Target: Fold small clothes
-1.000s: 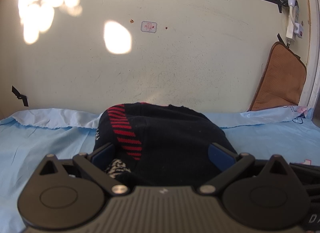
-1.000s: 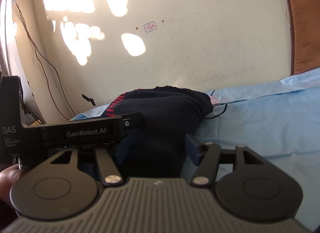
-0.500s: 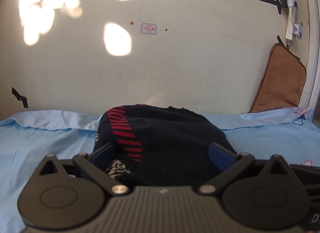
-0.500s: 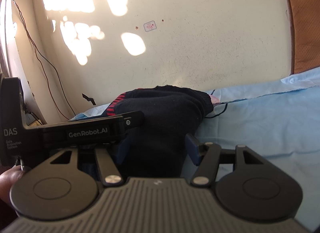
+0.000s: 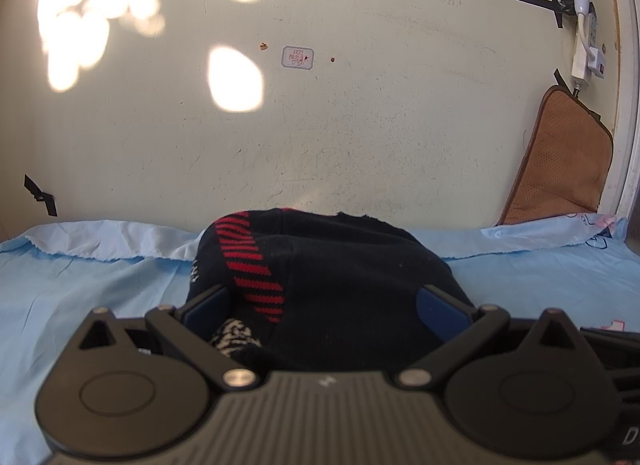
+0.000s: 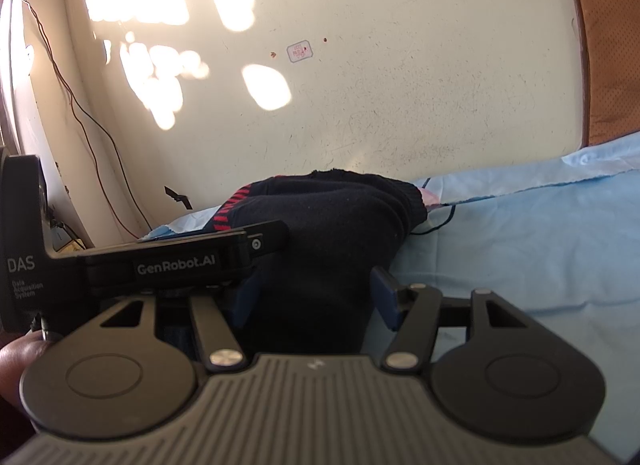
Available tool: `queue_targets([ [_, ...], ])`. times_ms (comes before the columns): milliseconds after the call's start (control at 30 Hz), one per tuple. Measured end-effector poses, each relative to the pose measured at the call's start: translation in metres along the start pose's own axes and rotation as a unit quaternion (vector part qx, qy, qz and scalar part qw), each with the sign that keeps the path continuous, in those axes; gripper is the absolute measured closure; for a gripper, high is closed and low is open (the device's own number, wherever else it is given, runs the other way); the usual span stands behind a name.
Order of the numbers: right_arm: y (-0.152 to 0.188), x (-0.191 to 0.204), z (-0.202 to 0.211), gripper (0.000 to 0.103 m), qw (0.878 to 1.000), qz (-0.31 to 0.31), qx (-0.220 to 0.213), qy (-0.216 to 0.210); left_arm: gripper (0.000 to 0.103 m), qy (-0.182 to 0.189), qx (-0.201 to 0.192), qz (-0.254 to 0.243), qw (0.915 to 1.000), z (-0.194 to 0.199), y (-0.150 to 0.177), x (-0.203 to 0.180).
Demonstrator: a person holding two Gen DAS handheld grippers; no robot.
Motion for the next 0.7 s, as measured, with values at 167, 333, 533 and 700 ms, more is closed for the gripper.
queue_targets([
  [167, 0.0001, 0.0003, 0.0000, 0.040, 1.000, 0.001, 0.000, 0.000, 0.000, -0.001, -0.005, 0.001, 1.0000, 0.0006, 0.0006, 0.0005],
  [333, -0.0002, 0.0002, -0.0002, 0.040, 1.000, 0.000, 0.000, 0.000, 0.000, -0.003, -0.017, 0.006, 0.9998, 0.0013, 0.0025, 0.0009],
  [533, -0.0001, 0.0003, 0.0001, 0.040, 1.000, 0.000, 0.000, 0.000, 0.000, -0.005, -0.021, 0.008, 0.9997, 0.0013, 0.0025, 0.0007],
  [700, 0.0007, 0.0002, -0.0003, 0.040, 1.000, -0.001, 0.001, 0.000, 0.000, -0.005, -0.020, 0.008, 0.9997, 0.0011, 0.0026, 0.0008],
])
Point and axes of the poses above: each gripper's, at about its wrist camera, not at the fingertips, and z roughly against the way its jaws point, x to its left, y to its underside, the point moved 2 cm from there along -z, roughly the way its jaws point, and after that the axes turned 12 degrees about -x, right-handed, at the moved point
